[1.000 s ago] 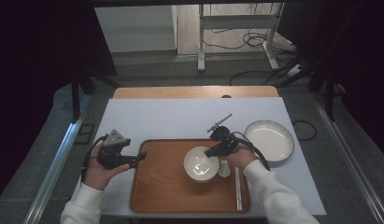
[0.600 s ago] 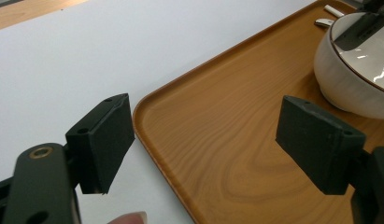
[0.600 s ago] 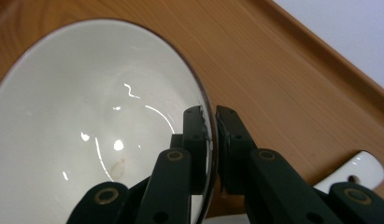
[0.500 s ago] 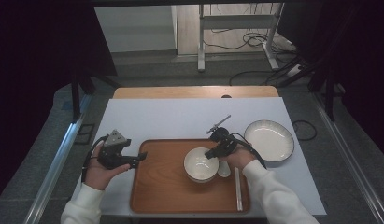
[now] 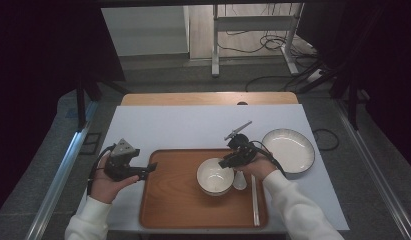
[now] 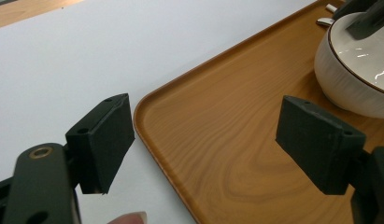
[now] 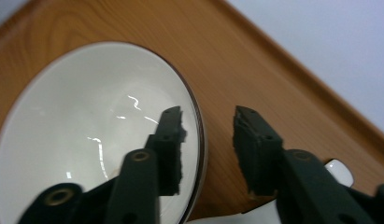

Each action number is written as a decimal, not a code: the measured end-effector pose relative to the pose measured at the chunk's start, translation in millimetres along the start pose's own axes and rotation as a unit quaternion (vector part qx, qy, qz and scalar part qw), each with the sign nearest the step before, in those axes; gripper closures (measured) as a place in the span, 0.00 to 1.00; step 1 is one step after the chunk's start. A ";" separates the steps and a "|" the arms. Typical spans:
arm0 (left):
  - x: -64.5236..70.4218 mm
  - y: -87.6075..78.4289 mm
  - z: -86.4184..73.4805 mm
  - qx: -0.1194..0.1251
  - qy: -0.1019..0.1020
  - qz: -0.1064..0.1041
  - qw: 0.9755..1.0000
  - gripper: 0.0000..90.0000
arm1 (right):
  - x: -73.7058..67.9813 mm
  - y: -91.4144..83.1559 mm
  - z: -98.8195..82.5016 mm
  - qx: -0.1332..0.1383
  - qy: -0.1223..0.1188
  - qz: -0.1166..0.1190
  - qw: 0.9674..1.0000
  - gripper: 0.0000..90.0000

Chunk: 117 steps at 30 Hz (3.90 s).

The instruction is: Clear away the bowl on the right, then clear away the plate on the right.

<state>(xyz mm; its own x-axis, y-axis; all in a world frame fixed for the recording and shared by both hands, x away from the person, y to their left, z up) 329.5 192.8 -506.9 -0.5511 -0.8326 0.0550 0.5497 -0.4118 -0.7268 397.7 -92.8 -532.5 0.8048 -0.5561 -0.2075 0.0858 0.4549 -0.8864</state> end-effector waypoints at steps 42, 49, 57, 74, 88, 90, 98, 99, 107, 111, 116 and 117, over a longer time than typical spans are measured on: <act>-0.4 0.7 -1.2 -0.002 -0.003 -0.001 1.000 0.22 | 92.4 -100.8 -95.2 0.140 0.120 -0.092 0.979 0.41; -0.3 -0.6 -1.0 0.001 -0.004 0.001 1.000 0.22 | 100.7 -103.9 -101.4 0.141 0.131 -0.096 0.977 0.41; -2.0 -1.8 -0.9 0.002 -0.004 0.002 1.000 0.22 | 118.2 -111.4 -112.0 0.135 0.154 -0.132 0.970 0.41; -0.7 -1.2 0.0 0.003 -0.003 0.002 1.000 0.22 | 181.4 -120.7 -147.4 0.118 0.252 -0.192 0.941 0.42; -0.5 0.2 -0.6 0.000 -0.001 0.002 1.000 0.22 | 209.9 -104.5 -172.4 0.092 0.311 -0.168 0.931 0.42; -0.4 0.2 -0.5 0.000 -0.001 0.002 1.000 0.22 | 210.1 -102.5 -172.7 0.089 0.314 -0.159 0.932 0.44; -1.0 -0.5 -0.5 0.001 -0.003 0.003 1.000 0.22 | 209.1 -96.4 -170.5 0.081 0.321 -0.140 0.933 0.48; -0.9 -0.5 -0.4 0.001 -0.003 0.003 1.000 0.22 | 209.0 -96.0 -170.1 0.082 0.321 -0.138 0.933 0.49; -0.9 -0.6 0.0 0.001 -0.002 0.003 1.000 0.22 | 208.3 -95.3 -169.2 0.081 0.329 -0.129 0.932 0.65; -0.5 -0.2 0.1 0.001 -0.002 0.002 1.000 0.22 | 210.6 -97.3 -171.8 0.086 0.338 -0.125 0.929 0.76; -0.5 0.3 0.2 0.001 -0.003 0.003 1.000 0.22 | 212.2 -101.6 -174.2 0.095 0.351 -0.106 0.925 0.85; -0.5 0.2 0.2 0.001 -0.003 0.003 1.000 0.22 | 212.2 -102.3 -174.5 0.098 0.353 -0.103 0.925 0.85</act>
<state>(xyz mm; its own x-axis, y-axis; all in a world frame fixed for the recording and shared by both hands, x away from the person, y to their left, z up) 330.1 193.1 -506.9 -0.5442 -0.8372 0.0540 0.5542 -0.4070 -0.7261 457.2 -378.7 -558.0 0.1811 -0.9292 -0.3222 0.3551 0.3673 -0.8597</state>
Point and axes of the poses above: each handheld gripper's, and its own axes: y roughly forward along the jaws, z roughly out of its top, x roughly to its right, the point moved 8 cm from there along y, roughly forward along the jaws, and after that the axes turned 7 degrees about -x, right-handed, at the moved point
